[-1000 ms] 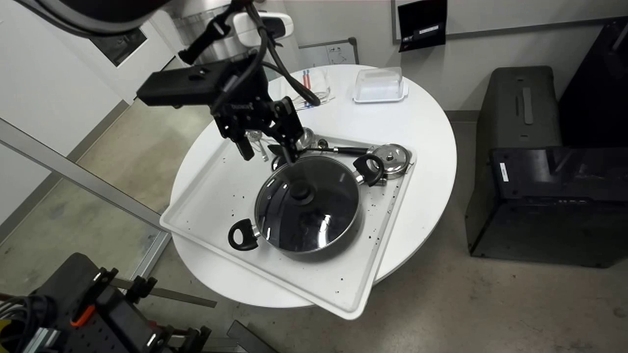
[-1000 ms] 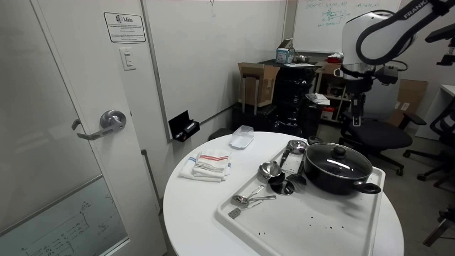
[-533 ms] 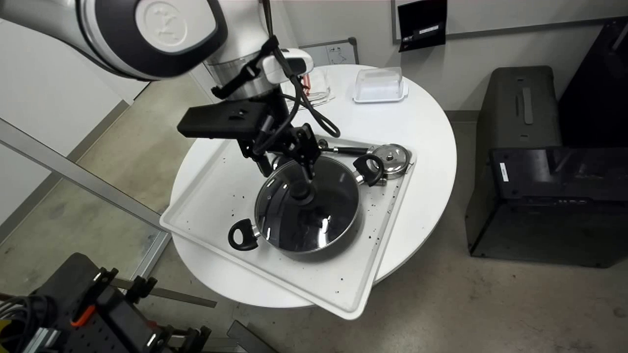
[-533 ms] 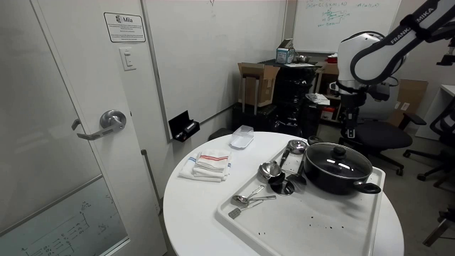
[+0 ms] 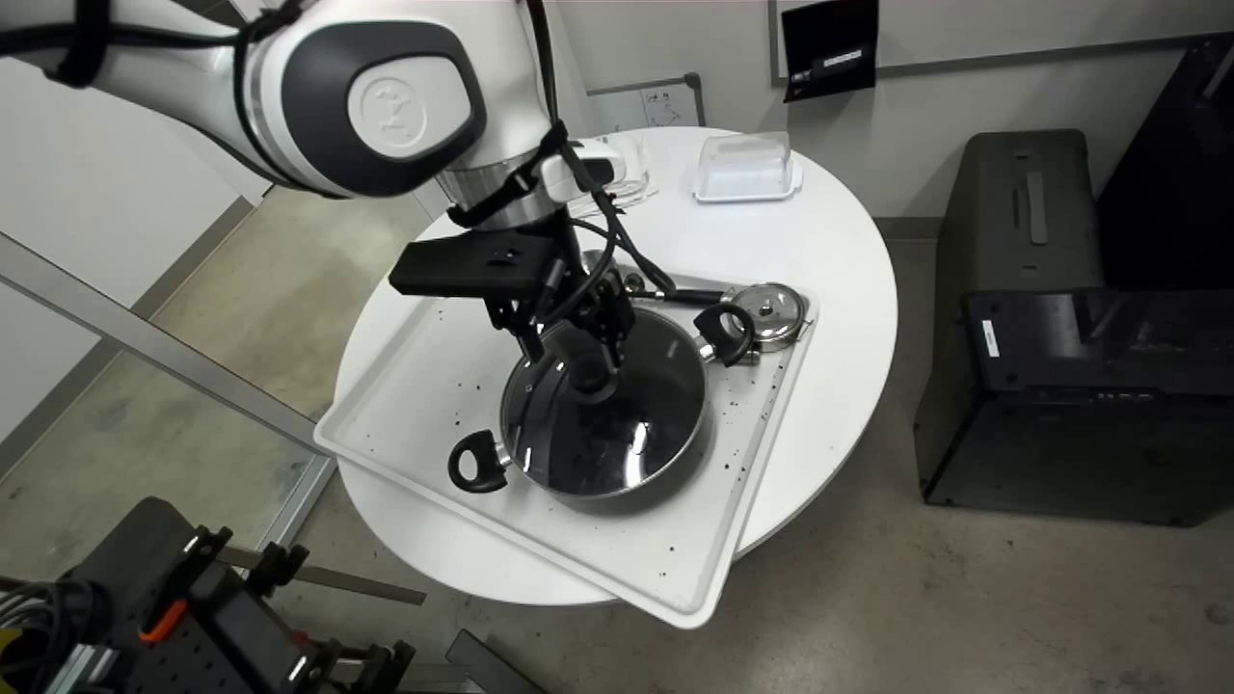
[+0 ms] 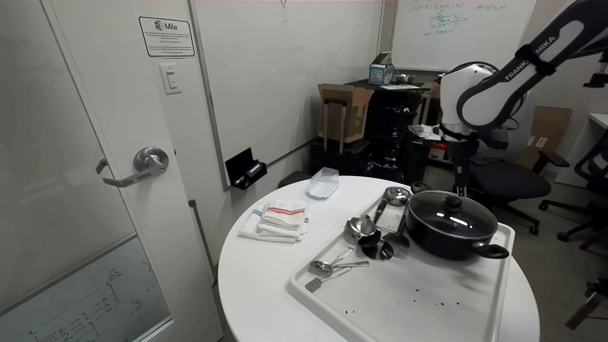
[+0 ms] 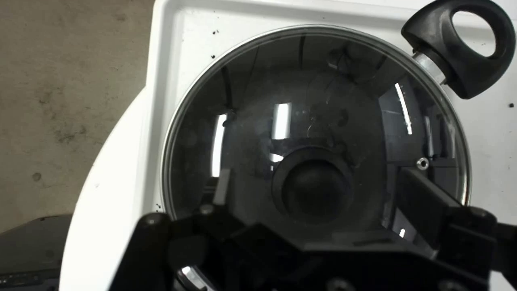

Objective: Move the pot's lid to the tray

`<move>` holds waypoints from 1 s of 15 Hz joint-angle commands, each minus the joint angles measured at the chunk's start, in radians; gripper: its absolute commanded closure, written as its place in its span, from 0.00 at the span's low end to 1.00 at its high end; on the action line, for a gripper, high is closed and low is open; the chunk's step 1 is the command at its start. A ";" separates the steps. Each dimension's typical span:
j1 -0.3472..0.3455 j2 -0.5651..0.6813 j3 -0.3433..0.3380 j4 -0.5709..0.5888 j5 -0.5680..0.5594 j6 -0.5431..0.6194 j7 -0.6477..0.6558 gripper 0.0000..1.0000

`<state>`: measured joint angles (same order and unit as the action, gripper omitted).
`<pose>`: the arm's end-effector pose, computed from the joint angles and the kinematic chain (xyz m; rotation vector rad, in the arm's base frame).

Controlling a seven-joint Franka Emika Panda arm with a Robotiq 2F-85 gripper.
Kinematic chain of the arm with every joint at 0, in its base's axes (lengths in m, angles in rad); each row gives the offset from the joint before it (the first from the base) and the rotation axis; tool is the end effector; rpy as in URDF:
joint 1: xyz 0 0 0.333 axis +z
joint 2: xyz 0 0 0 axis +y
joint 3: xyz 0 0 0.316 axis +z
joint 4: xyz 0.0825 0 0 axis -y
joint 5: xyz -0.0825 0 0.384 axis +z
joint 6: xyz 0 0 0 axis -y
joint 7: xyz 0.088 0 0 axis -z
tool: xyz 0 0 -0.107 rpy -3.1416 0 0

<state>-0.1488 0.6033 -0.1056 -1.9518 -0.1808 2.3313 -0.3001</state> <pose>0.5716 -0.1517 0.1506 2.9908 0.2958 -0.3983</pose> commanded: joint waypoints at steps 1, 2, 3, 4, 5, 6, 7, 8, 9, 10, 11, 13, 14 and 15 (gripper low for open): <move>-0.007 0.055 0.009 0.048 -0.022 0.012 -0.010 0.00; -0.006 0.064 0.008 0.053 -0.024 0.012 -0.009 0.00; -0.007 0.075 0.008 0.058 -0.026 0.013 -0.009 0.00; -0.007 0.083 0.007 0.063 -0.026 0.012 -0.008 0.00; -0.007 0.092 0.007 0.069 -0.027 0.013 -0.007 0.00; -0.007 0.099 0.007 0.073 -0.027 0.014 -0.007 0.00; -0.007 0.107 0.008 0.079 -0.027 0.014 -0.007 0.00; -0.007 0.113 0.008 0.083 -0.028 0.016 -0.007 0.00; -0.006 0.119 0.008 0.086 -0.028 0.017 -0.006 0.00; -0.006 0.124 0.008 0.089 -0.029 0.017 -0.007 0.00; -0.006 0.127 0.008 0.091 -0.030 0.017 -0.007 0.00; -0.008 0.131 0.009 0.094 -0.029 0.016 -0.011 0.28; -0.008 0.132 0.009 0.096 -0.029 0.016 -0.011 0.33; -0.009 0.132 0.009 0.096 -0.029 0.015 -0.012 0.42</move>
<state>-0.1488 0.7177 -0.1024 -1.8799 -0.1893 2.3361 -0.3002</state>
